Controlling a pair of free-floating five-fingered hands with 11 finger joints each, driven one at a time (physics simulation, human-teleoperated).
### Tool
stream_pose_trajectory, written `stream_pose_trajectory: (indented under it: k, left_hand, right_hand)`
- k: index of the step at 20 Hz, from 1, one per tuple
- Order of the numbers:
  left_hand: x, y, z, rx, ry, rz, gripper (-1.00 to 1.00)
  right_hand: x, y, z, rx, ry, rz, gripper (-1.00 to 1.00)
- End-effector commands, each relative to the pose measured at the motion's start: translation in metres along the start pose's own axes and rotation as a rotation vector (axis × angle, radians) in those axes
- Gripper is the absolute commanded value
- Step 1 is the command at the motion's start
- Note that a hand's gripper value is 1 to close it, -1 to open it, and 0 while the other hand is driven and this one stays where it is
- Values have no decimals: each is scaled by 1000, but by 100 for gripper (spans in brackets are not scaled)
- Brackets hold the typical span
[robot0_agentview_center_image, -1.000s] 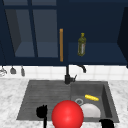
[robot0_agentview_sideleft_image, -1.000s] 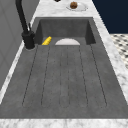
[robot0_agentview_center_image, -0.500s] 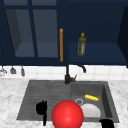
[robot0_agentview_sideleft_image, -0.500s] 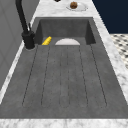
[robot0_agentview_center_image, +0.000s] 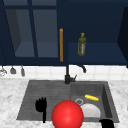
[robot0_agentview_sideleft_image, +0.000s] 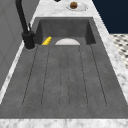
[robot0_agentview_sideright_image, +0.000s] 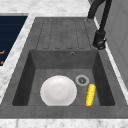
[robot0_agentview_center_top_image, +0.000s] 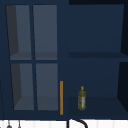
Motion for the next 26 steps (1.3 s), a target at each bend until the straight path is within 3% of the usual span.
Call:
stream_pose_trajectory:
  k: [1, 14, 22, 23, 24, 25, 26]
  left_hand:
    - [3, 9, -1, -89, -81, -67, -100]
    - [16, 31, 0, -116, -73, -94, -100]
    - [30, 47, 1, -121, -82, -93, -100]
    - [35, 51, 1, -122, -84, -78, -100]
    - [32, 48, -11, -95, -21, -61, -100]
    - [34, 45, -5, -43, -6, -89, -100]
    - [35, 46, -5, -42, -33, -81, -100]
  right_hand:
    - [0, 0, 0, 0, 0, 0, 0]
    - [0, 0, 0, 0, 0, 0, 0]
    - [0, 0, 0, 0, 0, 0, 0]
    - [0, 0, 0, 0, 0, 0, 0]
    - [0, 0, 0, 0, 0, 0, 0]
    - [0, 0, 0, 0, 0, 0, 0]
    - [0, 0, 0, 0, 0, 0, 0]
